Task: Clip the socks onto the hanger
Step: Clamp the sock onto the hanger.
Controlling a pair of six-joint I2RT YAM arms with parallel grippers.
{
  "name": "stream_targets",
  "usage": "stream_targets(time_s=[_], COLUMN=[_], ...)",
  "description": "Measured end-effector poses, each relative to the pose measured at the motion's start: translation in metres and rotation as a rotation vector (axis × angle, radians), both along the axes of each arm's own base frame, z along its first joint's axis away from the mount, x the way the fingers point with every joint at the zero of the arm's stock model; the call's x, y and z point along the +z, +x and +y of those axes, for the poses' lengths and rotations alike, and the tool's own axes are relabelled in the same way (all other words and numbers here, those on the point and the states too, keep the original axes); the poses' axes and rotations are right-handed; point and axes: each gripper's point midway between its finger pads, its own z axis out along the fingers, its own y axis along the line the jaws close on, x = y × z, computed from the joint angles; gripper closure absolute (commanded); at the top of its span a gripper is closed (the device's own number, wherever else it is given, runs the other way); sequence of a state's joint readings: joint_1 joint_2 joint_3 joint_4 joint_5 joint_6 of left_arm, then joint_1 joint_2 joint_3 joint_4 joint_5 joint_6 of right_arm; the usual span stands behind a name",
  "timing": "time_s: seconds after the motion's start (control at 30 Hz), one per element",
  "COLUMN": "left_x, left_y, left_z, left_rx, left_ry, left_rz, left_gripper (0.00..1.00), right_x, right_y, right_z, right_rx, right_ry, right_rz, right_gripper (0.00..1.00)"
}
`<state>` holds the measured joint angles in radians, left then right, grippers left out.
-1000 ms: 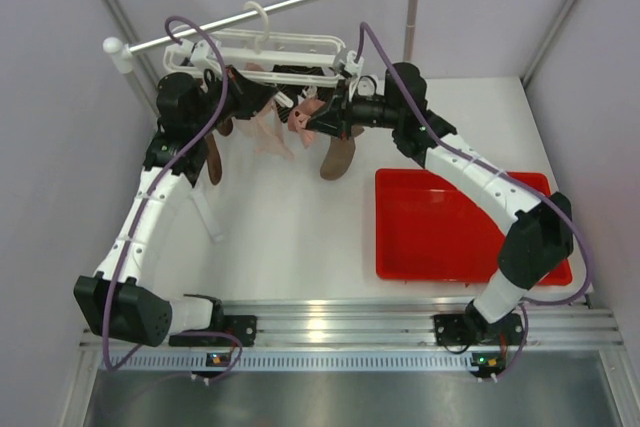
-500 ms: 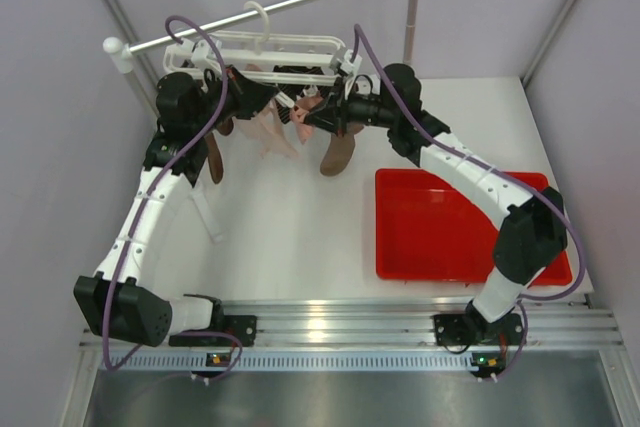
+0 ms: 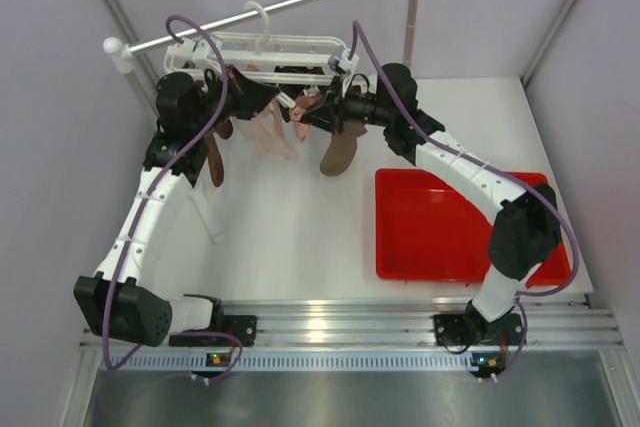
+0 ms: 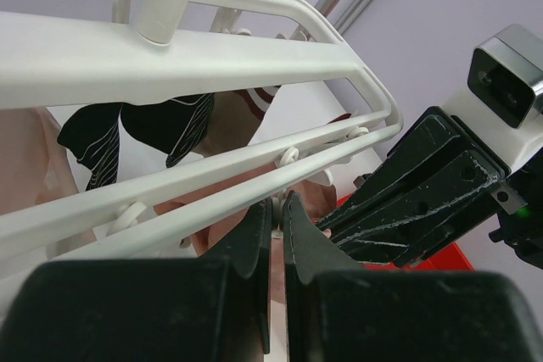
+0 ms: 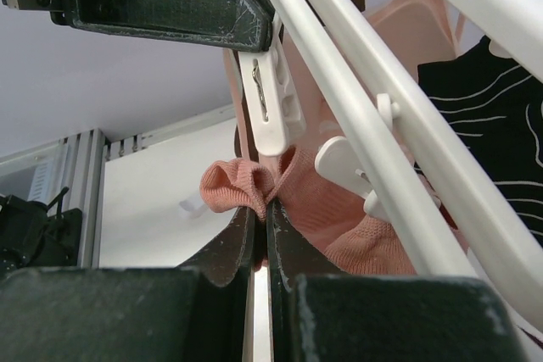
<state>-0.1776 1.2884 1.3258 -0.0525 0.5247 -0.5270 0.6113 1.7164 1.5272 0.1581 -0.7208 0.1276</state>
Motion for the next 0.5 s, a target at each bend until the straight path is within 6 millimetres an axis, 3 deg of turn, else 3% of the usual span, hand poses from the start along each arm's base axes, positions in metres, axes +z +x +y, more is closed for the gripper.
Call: stream_targets(time_s=[0.5], left_x=[-0.0001], left_y=[-0.0001], left_z=[-0.0001], left_rx=[-0.001], left_ry=[0.001], left_rz=[0.000], left_gripper=[1.00], right_x=[0.0069], right_y=[-0.0022], right_z=[0.0015], right_rx=[0.013], right_ry=[0.024], right_rz=[0.001], right_gripper=[1.00])
